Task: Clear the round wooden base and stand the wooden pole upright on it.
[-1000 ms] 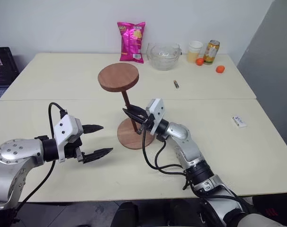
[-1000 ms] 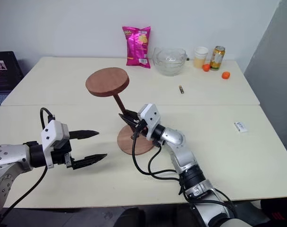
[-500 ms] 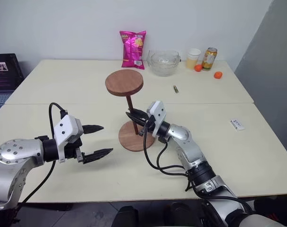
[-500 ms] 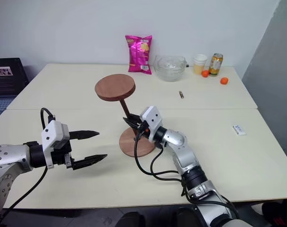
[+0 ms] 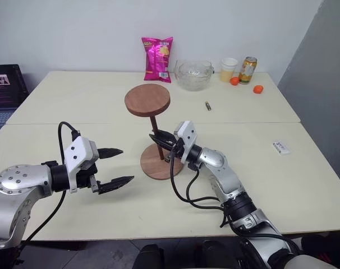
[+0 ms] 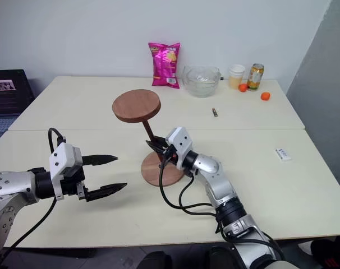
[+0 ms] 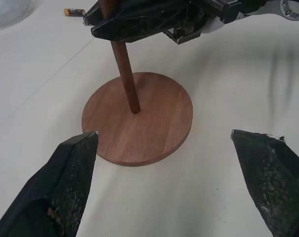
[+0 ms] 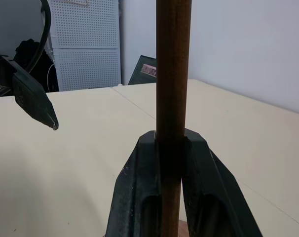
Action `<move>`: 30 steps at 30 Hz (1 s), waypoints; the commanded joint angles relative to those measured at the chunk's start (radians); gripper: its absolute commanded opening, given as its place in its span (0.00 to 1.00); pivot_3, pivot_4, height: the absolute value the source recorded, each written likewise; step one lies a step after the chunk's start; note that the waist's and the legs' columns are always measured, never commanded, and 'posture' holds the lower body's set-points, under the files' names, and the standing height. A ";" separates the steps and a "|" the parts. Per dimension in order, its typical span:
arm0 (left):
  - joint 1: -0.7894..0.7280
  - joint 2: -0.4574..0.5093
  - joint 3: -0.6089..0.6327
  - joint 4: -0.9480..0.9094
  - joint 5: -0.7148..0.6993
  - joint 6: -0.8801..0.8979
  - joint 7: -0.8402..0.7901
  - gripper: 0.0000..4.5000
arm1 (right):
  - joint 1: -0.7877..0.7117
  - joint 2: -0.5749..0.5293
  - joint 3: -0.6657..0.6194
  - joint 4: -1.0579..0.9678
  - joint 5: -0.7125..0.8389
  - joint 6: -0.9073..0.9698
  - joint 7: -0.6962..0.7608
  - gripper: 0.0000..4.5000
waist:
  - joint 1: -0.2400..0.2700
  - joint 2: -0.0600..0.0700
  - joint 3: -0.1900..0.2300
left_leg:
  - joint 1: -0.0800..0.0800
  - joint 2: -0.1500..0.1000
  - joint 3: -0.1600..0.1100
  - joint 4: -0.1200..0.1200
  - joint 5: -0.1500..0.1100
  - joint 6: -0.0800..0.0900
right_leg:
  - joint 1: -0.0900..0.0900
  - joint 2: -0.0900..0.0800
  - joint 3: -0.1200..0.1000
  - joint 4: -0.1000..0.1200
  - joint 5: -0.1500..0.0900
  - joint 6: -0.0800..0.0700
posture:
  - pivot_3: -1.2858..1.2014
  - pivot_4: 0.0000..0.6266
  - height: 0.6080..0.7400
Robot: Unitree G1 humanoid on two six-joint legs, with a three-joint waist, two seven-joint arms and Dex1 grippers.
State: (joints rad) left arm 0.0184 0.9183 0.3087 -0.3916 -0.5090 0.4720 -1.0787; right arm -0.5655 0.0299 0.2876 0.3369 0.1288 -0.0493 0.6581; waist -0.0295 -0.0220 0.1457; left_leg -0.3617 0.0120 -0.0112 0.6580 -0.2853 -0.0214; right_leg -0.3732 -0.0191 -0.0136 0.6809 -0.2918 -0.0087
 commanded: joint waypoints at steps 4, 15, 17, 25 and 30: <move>-0.007 0.006 0.004 -0.014 -0.004 -0.019 0.001 1.00 | 0.042 -0.001 0.005 0.012 0.006 0.025 0.034 0.44 | 0.000 -0.005 0.010 | -0.003 0.000 0.000 0.000 0.000 0.000 | -0.003 0.000 0.000 0.000 0.000 0.000 | 0.52 0.24 1.00; -0.010 0.006 0.003 -0.014 -0.005 -0.020 0.003 1.00 | 0.057 -0.008 -0.005 -0.052 0.028 0.064 0.056 1.00 | -0.002 -0.004 0.012 | -0.006 0.000 0.001 -0.008 0.000 0.000 | -0.009 0.000 0.000 0.000 0.000 0.000 | 0.52 0.24 1.00; -0.011 0.006 0.003 -0.015 -0.005 -0.021 0.003 1.00 | 0.058 -0.016 -0.005 -0.061 0.024 0.070 0.058 1.00 | -0.002 -0.004 0.012 | -0.006 0.000 0.001 -0.009 0.000 0.000 | -0.009 0.000 0.000 0.000 0.000 0.000 | 0.52 0.24 1.00; -0.018 0.005 0.020 -0.004 0.008 -0.007 0.046 1.00 | 0.063 -0.108 -0.035 -0.149 0.027 0.127 0.081 1.00 | -0.001 -0.004 0.013 | -0.006 0.000 0.002 -0.010 0.000 0.000 | -0.010 0.000 0.001 -0.001 0.000 0.000 | 0.52 0.24 1.00; 0.010 0.041 0.027 0.007 0.082 0.026 0.115 1.00 | 0.090 -0.238 -0.081 -0.270 0.082 0.216 0.160 1.00 | 0.001 -0.003 0.015 | -0.006 0.000 0.002 -0.010 0.000 0.000 | -0.010 0.000 0.001 -0.001 0.000 0.000 | 0.52 0.24 1.00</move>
State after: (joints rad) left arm 0.0252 0.9510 0.3068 -0.3745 -0.4432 0.5060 -0.9822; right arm -0.4809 -0.1893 0.2359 0.1352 0.1681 0.1416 0.7868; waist -0.0289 -0.0255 0.1611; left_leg -0.3676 0.0120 -0.0094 0.6477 -0.2851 -0.0216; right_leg -0.3835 -0.0191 -0.0128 0.6795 -0.2919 -0.0091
